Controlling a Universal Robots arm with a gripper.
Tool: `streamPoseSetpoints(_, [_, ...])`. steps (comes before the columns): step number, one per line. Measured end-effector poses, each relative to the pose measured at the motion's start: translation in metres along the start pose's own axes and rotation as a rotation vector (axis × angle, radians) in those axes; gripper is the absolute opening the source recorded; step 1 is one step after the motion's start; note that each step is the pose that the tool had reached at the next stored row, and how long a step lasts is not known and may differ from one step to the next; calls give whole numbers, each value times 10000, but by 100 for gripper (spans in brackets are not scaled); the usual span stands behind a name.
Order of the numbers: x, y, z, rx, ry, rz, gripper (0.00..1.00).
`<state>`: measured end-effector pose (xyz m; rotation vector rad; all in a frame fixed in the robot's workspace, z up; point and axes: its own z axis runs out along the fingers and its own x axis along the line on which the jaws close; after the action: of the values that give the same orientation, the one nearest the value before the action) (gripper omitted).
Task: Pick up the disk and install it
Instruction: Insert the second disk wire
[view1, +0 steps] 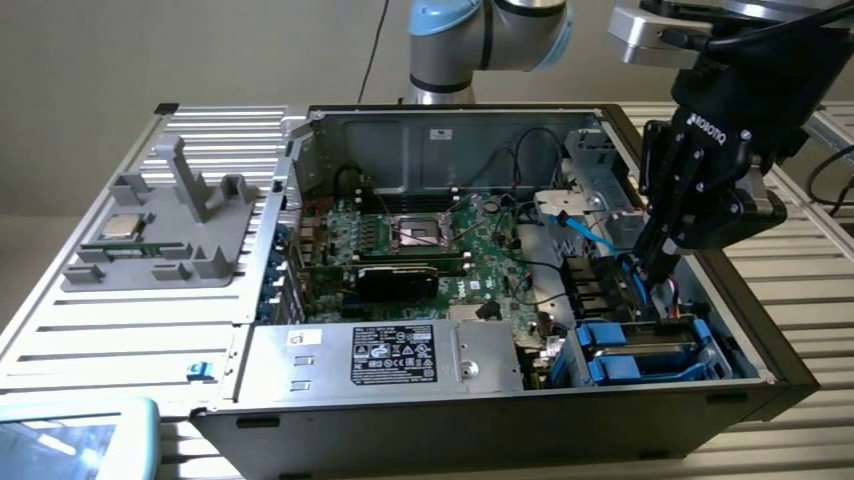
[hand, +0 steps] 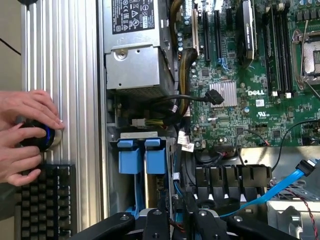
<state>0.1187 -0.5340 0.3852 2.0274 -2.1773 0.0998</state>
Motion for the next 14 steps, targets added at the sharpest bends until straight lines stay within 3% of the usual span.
streamPoseSetpoints(4, [-7,-48,22,-144,9,-23,25])
streamPoseSetpoints(9, [-2,-83,58,-378,1,-63,25])
streamPoseSetpoints(12, [0,-89,80,-495,-50,-87,25])
streamPoseSetpoints(14, [-1,-89,94,-532,-126,-98,25])
